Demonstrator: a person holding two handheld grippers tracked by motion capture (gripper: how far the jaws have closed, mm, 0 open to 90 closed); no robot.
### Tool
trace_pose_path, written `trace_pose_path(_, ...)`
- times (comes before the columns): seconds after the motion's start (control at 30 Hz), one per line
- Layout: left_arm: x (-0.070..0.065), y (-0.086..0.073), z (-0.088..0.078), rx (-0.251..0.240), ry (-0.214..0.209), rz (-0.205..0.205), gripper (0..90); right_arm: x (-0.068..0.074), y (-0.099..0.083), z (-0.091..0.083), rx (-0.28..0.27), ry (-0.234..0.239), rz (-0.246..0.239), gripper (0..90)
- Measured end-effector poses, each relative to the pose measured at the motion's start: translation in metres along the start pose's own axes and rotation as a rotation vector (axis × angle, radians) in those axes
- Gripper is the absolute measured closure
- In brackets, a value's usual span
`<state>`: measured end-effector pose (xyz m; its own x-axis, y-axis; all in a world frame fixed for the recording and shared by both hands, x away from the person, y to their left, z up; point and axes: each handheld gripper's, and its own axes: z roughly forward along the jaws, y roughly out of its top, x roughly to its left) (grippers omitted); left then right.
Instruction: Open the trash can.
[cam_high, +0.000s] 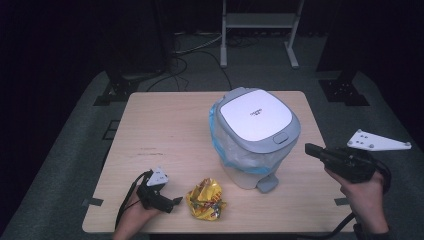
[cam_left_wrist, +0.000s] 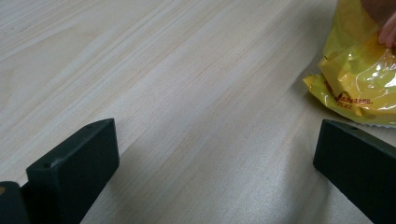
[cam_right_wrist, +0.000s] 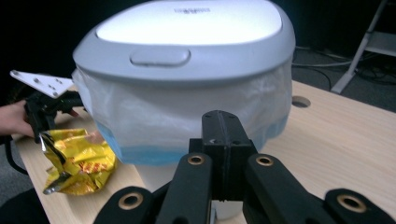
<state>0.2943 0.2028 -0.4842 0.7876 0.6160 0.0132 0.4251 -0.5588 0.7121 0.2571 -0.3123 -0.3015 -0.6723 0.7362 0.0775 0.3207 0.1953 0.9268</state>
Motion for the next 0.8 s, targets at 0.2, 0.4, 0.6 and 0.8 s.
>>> trace_pose_path(0.2,0.0,0.0,0.0,0.0,0.0,-0.001,0.0,0.003,0.008,0.002,-0.014,0.014,-0.01,89.9)
trace_pose_path(0.4,0.0,0.0,0.0,0.0,0.0,0.0,0.0,0.006,0.015,0.005,-0.029,0.024,-0.021,89.8)
trace_pose_path(0.6,0.0,0.0,0.0,0.0,0.0,-0.001,0.0,0.008,0.022,0.008,-0.055,0.047,-0.027,89.8)
trace_pose_path(0.8,0.0,0.0,0.0,0.0,0.0,-0.001,0.0,0.013,0.03,0.014,-0.067,0.063,-0.042,89.8)
